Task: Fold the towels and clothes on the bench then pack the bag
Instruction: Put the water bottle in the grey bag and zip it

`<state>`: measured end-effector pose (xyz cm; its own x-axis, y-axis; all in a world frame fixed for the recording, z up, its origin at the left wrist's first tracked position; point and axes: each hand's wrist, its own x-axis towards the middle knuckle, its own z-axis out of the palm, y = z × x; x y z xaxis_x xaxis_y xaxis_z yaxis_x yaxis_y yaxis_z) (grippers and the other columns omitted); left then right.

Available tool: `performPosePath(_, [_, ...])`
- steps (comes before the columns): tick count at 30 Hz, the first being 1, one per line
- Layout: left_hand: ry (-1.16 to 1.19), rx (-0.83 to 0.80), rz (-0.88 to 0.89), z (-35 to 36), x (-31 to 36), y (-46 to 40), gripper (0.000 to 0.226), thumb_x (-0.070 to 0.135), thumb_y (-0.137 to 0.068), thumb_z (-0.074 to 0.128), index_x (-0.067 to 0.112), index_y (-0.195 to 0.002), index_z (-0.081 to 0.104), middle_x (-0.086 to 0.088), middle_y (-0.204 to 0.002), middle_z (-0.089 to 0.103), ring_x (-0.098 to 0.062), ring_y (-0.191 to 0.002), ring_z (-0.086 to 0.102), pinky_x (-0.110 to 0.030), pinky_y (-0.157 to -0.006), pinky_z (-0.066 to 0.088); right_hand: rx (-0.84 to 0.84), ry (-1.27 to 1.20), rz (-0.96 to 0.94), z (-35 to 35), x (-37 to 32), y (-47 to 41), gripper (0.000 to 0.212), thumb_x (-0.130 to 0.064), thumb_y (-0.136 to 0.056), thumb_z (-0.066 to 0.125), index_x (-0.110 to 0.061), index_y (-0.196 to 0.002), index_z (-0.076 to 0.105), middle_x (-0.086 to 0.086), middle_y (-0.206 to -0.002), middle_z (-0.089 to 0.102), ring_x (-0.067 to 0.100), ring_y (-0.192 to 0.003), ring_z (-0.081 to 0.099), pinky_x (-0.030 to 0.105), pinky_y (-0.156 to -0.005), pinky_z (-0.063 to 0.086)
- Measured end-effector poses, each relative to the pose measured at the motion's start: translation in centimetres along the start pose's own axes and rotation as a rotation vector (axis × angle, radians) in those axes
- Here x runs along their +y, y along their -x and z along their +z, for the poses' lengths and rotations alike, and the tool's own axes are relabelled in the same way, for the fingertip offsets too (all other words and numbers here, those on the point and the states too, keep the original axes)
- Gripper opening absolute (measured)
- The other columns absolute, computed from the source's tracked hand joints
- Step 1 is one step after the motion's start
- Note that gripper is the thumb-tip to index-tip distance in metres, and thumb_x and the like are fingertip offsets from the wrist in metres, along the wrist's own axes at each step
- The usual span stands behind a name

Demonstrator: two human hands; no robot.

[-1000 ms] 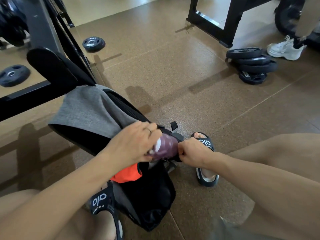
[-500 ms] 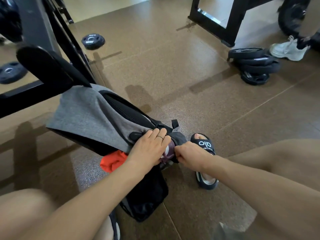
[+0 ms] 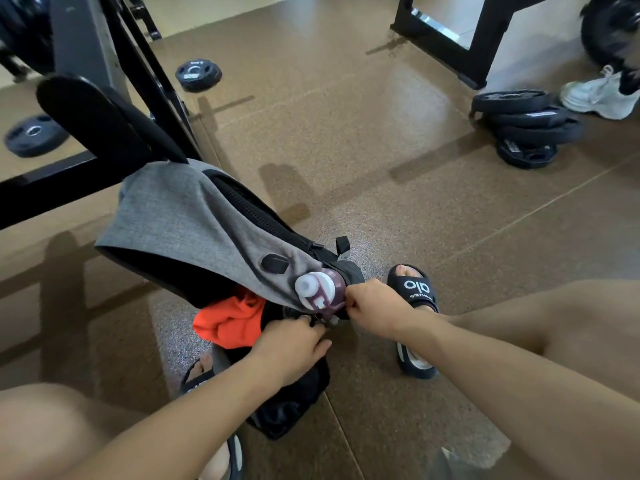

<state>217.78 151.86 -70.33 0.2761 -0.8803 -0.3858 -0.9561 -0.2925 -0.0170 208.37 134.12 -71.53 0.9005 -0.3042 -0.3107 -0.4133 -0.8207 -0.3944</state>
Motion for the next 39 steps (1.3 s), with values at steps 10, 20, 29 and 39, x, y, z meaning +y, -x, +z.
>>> performPosePath(10, [0.322,0.027,-0.211,-0.3,0.0,0.4,0.026,0.040,-0.095,0.046,0.023,-0.104,0.063,-0.002,-0.111,0.058,-0.031,-0.100,0.063,-0.035,-0.073,0.050,-0.170,-0.103,0.149,0.3,-0.8,-1.0,0.027,-0.020,-0.087,0.058,-0.012,-0.112,0.054,0.013,-0.115,0.064,0.035,-0.109,0.060,0.042,-0.087,0.052])
performPosePath(20, [0.318,0.035,-0.254,-1.3,-1.0,1.1,0.014,0.030,-0.087,0.053,0.020,-0.078,0.049,-0.004,-0.095,0.054,-0.035,-0.088,0.062,-0.035,-0.061,0.035,-0.194,-0.581,0.428,1.5,-3.3,-1.1,0.048,-0.014,-0.086,0.061,-0.006,-0.127,0.037,0.011,-0.108,0.056,0.026,-0.099,0.055,0.033,-0.075,0.042])
performPosePath(29, [0.599,0.026,-0.283,-0.9,-1.6,1.1,0.013,0.018,-0.065,0.063,0.022,-0.065,0.051,0.006,-0.077,0.058,-0.019,-0.079,0.057,-0.034,-0.064,0.045,-0.199,-1.062,0.566,6.5,-5.4,-3.0,0.033,-0.006,-0.071,0.055,-0.014,-0.101,0.066,0.008,-0.090,0.068,0.025,-0.089,0.063,0.034,-0.077,0.049])
performPosePath(39, [0.649,0.103,-0.373,-1.2,-2.4,1.2,0.023,0.001,-0.073,0.054,0.024,-0.078,0.051,-0.006,-0.081,0.065,-0.032,-0.084,0.060,-0.040,-0.067,0.044,-0.279,-1.085,0.540,4.8,-7.0,-2.1,0.024,-0.001,-0.093,0.041,-0.017,-0.077,0.050,0.003,-0.059,0.043,0.014,-0.044,0.049,0.021,-0.042,0.042])
